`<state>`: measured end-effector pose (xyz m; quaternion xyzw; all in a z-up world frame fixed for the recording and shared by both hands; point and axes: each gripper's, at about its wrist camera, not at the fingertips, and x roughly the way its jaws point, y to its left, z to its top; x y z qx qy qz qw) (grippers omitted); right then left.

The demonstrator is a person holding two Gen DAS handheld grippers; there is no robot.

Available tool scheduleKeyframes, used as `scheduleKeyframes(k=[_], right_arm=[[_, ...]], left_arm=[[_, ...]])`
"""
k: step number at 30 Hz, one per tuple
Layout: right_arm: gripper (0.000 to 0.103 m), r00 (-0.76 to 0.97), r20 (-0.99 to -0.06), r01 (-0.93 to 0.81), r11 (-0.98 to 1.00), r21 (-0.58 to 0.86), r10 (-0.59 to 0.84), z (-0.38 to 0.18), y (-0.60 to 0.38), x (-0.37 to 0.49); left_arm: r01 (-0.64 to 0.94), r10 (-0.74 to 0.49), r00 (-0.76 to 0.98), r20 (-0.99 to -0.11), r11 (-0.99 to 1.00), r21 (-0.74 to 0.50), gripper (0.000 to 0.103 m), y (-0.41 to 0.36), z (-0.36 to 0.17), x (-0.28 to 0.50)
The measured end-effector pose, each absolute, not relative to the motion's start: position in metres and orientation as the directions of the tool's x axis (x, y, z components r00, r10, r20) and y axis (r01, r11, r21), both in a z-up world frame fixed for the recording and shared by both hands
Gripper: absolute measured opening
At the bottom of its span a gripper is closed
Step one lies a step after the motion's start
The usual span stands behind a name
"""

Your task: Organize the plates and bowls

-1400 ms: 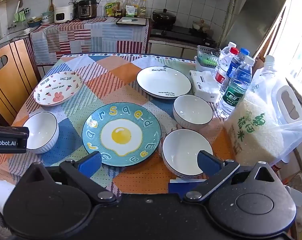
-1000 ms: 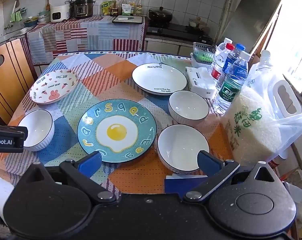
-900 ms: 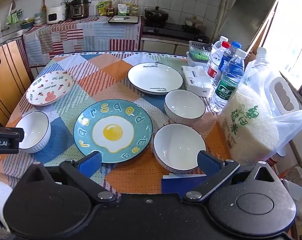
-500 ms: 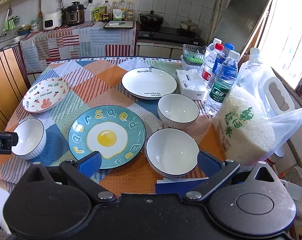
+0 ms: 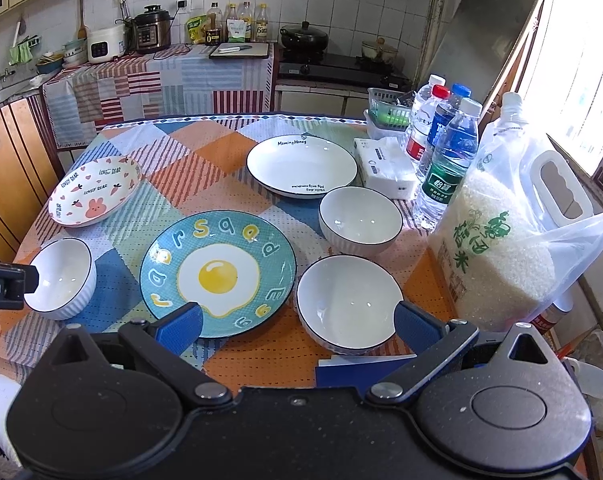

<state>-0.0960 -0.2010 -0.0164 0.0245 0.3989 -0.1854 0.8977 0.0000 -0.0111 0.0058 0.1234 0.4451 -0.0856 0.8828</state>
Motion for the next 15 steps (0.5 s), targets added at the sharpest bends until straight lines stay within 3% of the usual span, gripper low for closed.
scheduleKeyframes(k=[15], right_arm=[[0.103, 0.613, -0.721, 0.365, 0.925, -0.104, -0.323, -0.0161, -0.2023, -0.0971]], left_arm=[[0.262, -0.062, 0.587, -0.807, 0.958, 0.117, 0.103, -0.0057, 0.0086, -0.0015]])
